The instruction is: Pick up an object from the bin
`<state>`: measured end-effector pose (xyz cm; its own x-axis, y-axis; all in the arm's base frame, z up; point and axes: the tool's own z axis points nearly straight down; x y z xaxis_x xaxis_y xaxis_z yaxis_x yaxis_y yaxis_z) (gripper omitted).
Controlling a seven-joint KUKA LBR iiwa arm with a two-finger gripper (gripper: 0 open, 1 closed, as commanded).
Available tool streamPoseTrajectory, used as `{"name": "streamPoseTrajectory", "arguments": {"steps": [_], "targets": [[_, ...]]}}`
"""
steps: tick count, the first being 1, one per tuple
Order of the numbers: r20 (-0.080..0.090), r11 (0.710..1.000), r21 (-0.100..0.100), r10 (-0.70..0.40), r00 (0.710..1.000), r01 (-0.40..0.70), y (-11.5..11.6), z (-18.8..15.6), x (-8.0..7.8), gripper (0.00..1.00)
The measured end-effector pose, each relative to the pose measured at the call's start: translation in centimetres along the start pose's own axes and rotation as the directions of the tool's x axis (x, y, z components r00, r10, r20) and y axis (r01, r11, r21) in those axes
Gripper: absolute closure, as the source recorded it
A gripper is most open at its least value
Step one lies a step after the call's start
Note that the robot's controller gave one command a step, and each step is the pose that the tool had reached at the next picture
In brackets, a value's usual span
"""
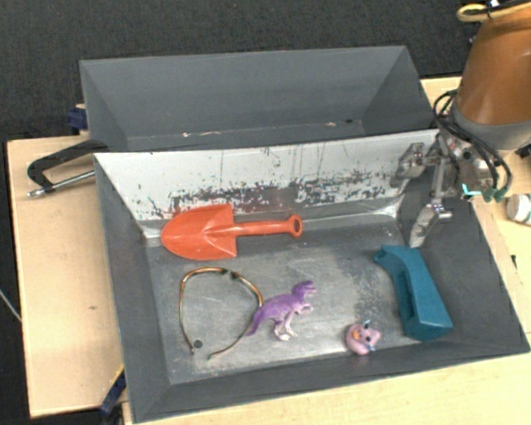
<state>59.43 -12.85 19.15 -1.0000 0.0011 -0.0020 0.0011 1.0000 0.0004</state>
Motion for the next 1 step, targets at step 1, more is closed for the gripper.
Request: {"name": "streamPoseTrajectory", "arguments": {"steps": [1], "targets": [[0.001, 1.0, 0.0, -0.001, 1.0, 0.001, 0.03, -0.05, -0.04, 0.0]]}}
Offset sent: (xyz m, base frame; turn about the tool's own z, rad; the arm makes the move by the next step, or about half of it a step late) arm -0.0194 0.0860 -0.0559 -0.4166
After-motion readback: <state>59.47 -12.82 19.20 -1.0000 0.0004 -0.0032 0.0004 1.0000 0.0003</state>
